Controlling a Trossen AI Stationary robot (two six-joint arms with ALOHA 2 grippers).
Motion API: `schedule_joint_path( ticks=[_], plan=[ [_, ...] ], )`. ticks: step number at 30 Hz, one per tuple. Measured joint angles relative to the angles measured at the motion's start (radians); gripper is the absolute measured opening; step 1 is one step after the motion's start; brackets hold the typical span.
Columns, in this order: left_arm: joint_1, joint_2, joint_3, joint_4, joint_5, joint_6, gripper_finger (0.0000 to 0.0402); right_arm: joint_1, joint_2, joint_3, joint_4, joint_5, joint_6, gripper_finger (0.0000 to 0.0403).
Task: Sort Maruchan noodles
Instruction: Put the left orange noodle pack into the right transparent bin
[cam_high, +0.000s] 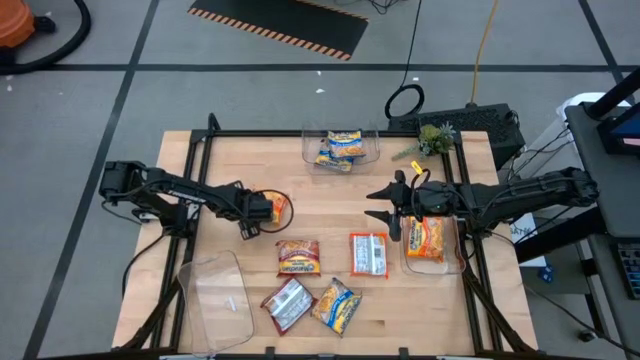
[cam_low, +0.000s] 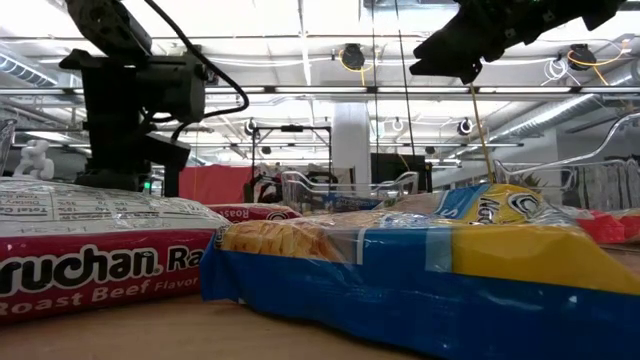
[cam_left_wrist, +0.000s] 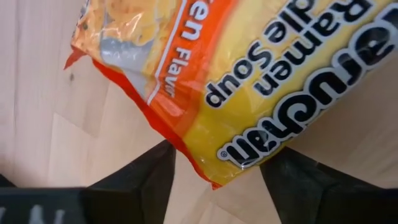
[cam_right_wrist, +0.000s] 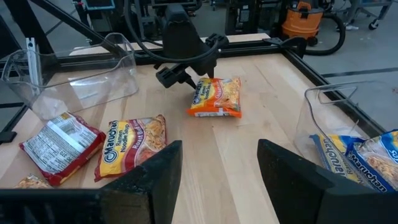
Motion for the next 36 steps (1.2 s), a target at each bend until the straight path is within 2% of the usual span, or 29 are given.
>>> schedule_joint_path(
  ticks=[10,16,21,26,31,36],
  plan=[
    [0.0,0.002,0.0,0.034,-0.008,0.087,0.0097,0.0,0.0,0.0,0.0,0.0,0.0,0.0201],
    [0.0,0.002,0.0,0.029,-0.01,0.13,0.0047,0.0,0.0,0.0,0.0,0.0,-0.008,0.0201],
    [0.0,-0.003,0.0,0.022,-0.025,0.176,0.0022,0.0,0.0,0.0,0.0,0.0,-0.012,0.0201],
    [-0.002,-0.008,0.022,-0.008,-0.087,0.238,0.0007,-0.002,0.0,0.0,0.003,0.002,-0.023,0.0201],
    [-0.032,-0.008,0.066,-0.011,-0.228,0.325,0.0005,-0.01,0.001,0.0,0.04,0.004,-0.012,0.0201],
    [-0.09,-0.008,0.11,-0.01,-0.398,0.397,0.0004,-0.027,0.009,0.0,0.095,0.005,0.08,0.0201]
  ],
)
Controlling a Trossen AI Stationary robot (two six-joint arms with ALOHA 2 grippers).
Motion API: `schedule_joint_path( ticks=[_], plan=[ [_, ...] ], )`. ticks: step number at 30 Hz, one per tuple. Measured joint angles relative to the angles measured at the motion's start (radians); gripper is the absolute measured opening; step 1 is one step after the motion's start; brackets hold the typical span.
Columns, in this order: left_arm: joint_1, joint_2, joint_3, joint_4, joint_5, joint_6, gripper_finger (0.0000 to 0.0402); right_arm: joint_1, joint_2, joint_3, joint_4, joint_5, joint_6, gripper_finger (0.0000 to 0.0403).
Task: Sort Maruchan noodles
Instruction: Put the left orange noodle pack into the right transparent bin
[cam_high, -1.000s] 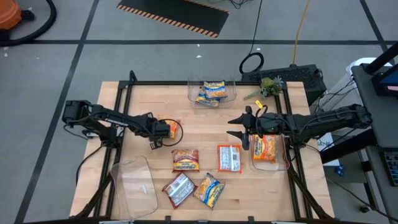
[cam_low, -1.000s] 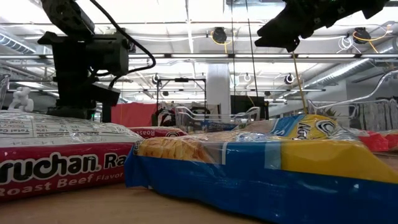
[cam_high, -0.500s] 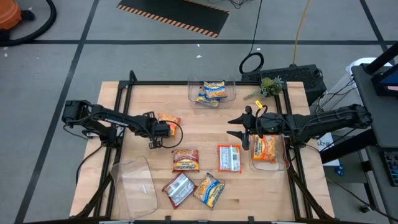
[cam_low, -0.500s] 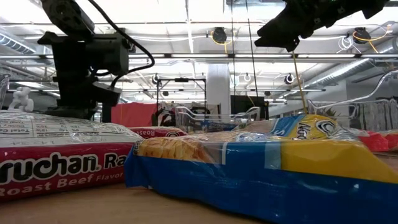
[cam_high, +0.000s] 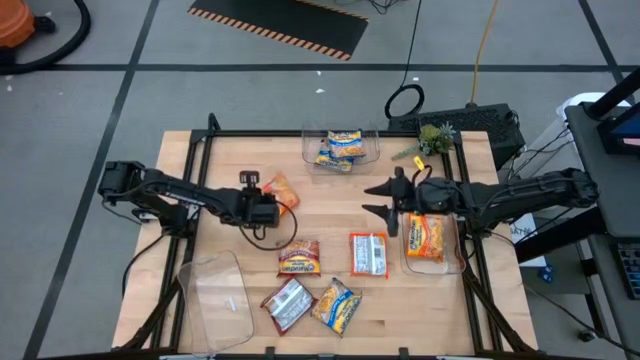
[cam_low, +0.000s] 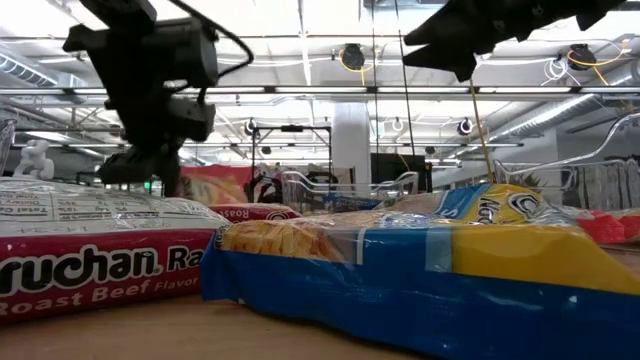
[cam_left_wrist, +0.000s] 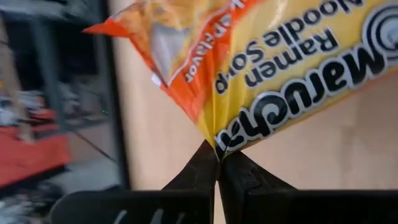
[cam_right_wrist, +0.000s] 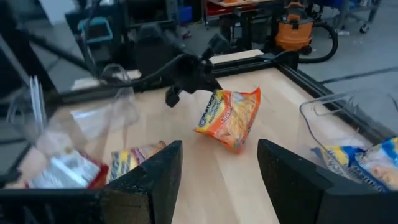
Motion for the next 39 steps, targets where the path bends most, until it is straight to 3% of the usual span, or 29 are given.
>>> schedule_joint_path(
  ticks=[9,13,20,27,32,39],
  plan=[
    [-0.091,0.0,0.07,0.013,-0.226,0.113,0.0004,-0.006,0.089,0.0,0.122,-0.004,0.023,0.0201],
    [-0.141,0.0,0.073,0.092,-0.231,0.263,0.0003,-0.008,0.156,0.02,0.101,-0.004,0.076,0.0201],
    [-0.212,0.0,0.073,0.263,-0.23,0.648,0.0006,0.02,0.29,0.235,-0.171,0.0,0.088,0.0201],
    [-0.259,0.002,0.073,0.493,-0.238,1.038,0.0012,0.06,0.391,0.343,-0.193,-0.001,0.045,0.0201],
    [-0.285,0.003,0.073,0.617,-0.246,1.16,0.0014,0.064,0.426,0.377,-0.194,0.033,0.046,0.0213],
    [-0.299,0.003,0.073,0.685,-0.246,1.245,0.0015,0.065,0.517,0.419,-0.176,0.099,0.031,0.0282]
  ],
)
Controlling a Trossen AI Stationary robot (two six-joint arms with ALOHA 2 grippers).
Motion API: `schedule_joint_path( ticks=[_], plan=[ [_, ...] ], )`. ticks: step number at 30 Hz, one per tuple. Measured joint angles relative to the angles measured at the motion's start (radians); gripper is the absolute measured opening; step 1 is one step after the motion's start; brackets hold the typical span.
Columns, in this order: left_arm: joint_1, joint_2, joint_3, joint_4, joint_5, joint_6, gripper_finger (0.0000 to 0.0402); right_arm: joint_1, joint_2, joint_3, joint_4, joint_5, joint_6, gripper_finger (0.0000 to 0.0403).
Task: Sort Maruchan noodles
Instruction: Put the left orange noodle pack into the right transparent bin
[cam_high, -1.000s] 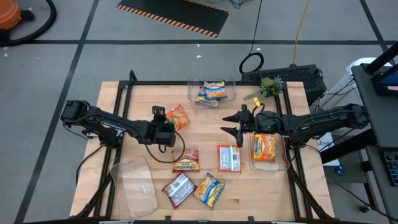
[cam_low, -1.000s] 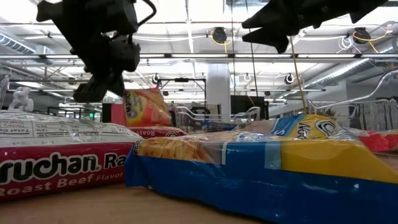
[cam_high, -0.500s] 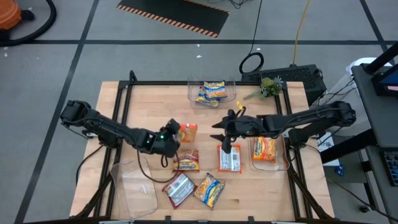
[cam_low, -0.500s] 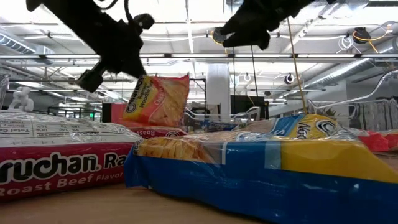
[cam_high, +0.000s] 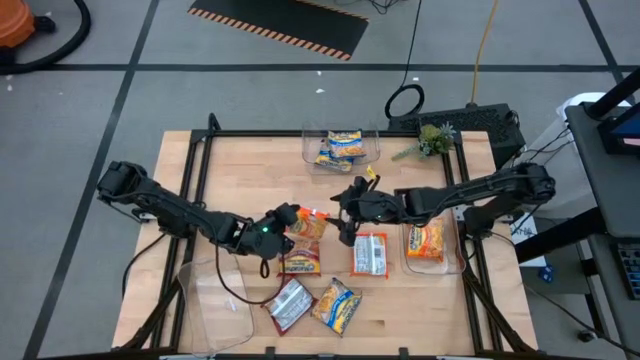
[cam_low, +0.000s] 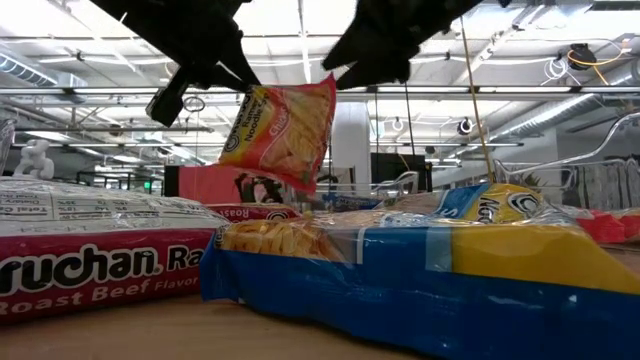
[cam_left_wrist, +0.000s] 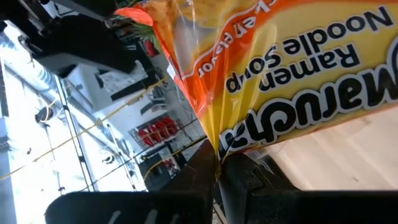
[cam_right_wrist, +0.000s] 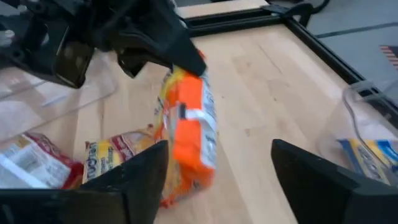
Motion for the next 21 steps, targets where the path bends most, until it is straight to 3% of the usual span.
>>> schedule_joint_path(
  ticks=[5,11,15,21],
  plan=[
    [-0.003,0.001,0.0,-0.006,0.0,0.003,0.0016,-0.003,0.056,0.035,0.048,-0.002,-0.022,0.031],
    [-0.02,0.001,0.0,0.024,0.005,0.041,0.0016,-0.03,0.059,0.038,0.049,-0.106,0.012,0.0309],
    [-0.019,0.001,0.0,0.027,0.004,0.043,0.0016,-0.032,0.08,0.038,0.045,-0.05,0.018,0.0309],
    [-0.019,0.001,0.0,0.027,0.004,0.043,0.0016,-0.057,0.157,0.038,0.088,-0.129,0.028,0.0309]
  ],
)
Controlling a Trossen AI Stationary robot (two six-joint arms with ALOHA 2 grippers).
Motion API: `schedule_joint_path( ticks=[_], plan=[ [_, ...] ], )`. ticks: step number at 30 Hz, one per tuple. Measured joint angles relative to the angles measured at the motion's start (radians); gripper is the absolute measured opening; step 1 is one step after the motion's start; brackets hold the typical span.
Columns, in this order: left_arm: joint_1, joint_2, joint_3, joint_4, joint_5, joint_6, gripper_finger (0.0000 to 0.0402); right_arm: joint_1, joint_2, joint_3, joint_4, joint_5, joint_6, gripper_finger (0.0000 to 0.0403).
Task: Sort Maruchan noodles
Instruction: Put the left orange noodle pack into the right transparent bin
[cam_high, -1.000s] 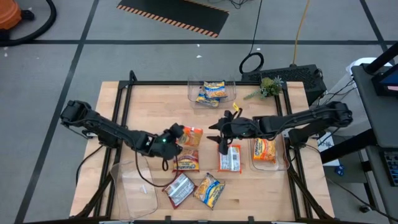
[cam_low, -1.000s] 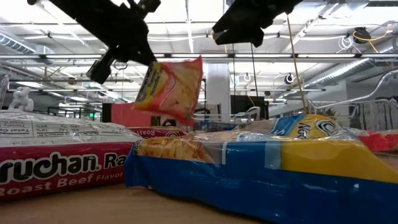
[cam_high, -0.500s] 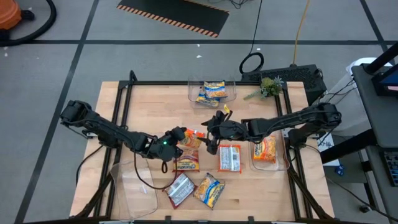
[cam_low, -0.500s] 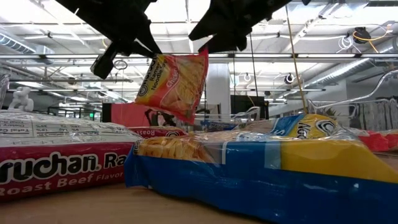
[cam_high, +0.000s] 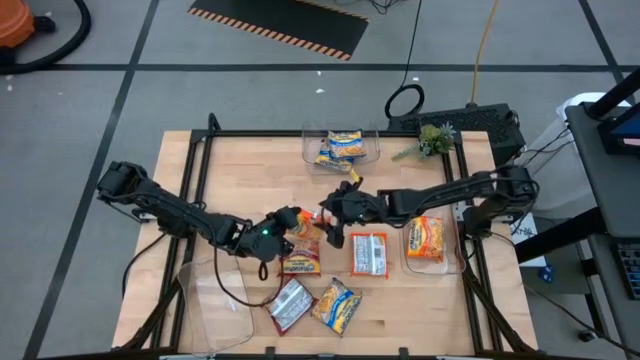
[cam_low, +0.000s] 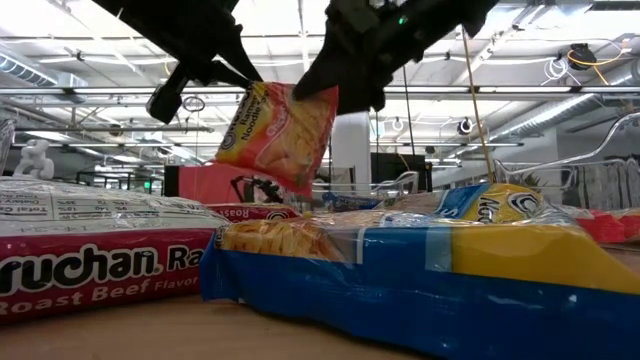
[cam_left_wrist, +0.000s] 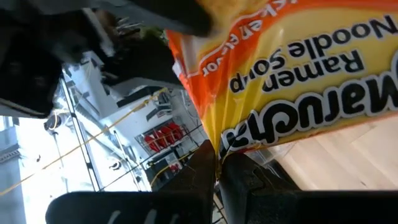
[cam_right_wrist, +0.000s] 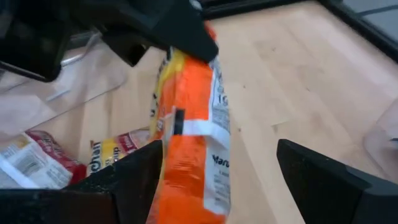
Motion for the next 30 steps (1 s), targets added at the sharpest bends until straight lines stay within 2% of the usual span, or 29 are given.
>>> schedule_joint_path(
  ticks=[9,18,23,26,30],
  plan=[
    [0.0,0.0,0.0,0.0,-0.003,-0.003,0.0016,-0.022,0.046,0.0,0.062,-0.029,-0.011,0.0303],
    [0.0,0.0,0.0,0.018,0.008,-0.003,0.0016,-0.03,0.046,0.0,0.055,-0.137,-0.06,0.0244],
    [0.0,0.0,0.0,0.088,0.097,0.006,0.0016,-0.029,0.046,-0.001,0.052,-0.189,-0.074,0.0219],
    [0.0,0.0,0.0,0.099,0.103,0.024,0.0016,-0.029,0.046,-0.001,0.052,-0.196,-0.068,0.0203],
    [0.0,0.0,0.0,0.098,0.103,0.022,0.0016,-0.03,0.046,-0.001,0.052,-0.264,-0.068,0.0174]
  ],
)
